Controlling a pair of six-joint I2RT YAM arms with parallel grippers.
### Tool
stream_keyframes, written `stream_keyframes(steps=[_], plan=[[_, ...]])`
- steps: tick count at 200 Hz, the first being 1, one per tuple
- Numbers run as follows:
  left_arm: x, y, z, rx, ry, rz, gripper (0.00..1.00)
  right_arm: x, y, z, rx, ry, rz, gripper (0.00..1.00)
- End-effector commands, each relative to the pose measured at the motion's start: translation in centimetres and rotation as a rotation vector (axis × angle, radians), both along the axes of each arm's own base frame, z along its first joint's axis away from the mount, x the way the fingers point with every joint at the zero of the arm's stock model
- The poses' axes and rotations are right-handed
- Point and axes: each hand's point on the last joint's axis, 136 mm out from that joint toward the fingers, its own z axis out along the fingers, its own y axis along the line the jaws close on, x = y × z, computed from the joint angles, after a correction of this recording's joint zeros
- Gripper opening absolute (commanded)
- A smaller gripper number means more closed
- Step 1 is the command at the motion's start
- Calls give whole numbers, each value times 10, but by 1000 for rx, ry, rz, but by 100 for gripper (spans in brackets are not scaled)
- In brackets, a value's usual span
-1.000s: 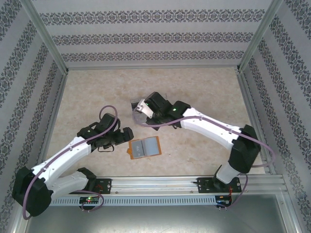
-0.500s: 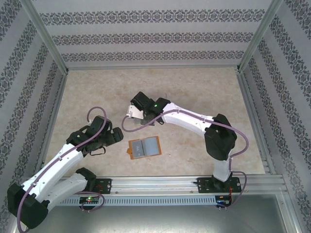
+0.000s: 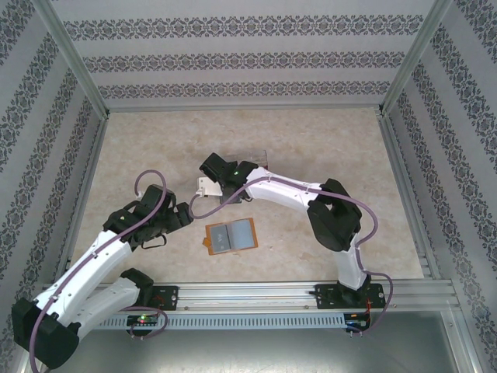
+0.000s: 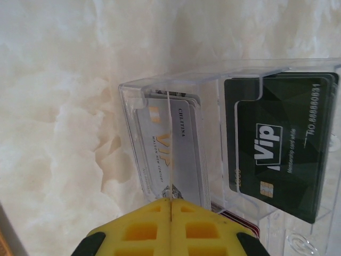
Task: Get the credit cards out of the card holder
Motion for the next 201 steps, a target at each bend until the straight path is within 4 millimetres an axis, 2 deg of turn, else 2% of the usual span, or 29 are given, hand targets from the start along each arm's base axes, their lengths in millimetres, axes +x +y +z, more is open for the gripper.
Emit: stream_keyframes(steps=[1,41,95,117,128,150,163,201], plan=[[-2,5,4,10,11,4,100,9,4,0,-34,-50,33,0],[-1,6,2,0,20,9,100,14,1,-11,-79,-75,58,0],[-1,6,0,-10,26,15,100,13,-2,-23,-86,-49,52,0],[-1,6,0,-14,26,17,100,14,-2,-22,-78,-49,40,0],[0,6,0,-17,25,19,100,17,-1,-21,-74,-62,27,13],[-1,6,0,-22,27,22,100,24,0,-18,-51,-74,-16,16],[-1,6,-1,-25,28,20,100,29,0,-16,-44,-88,-37,26],[-3,5,-1,-35,30,19,100,39,0,-12,-27,-115,-80,27]])
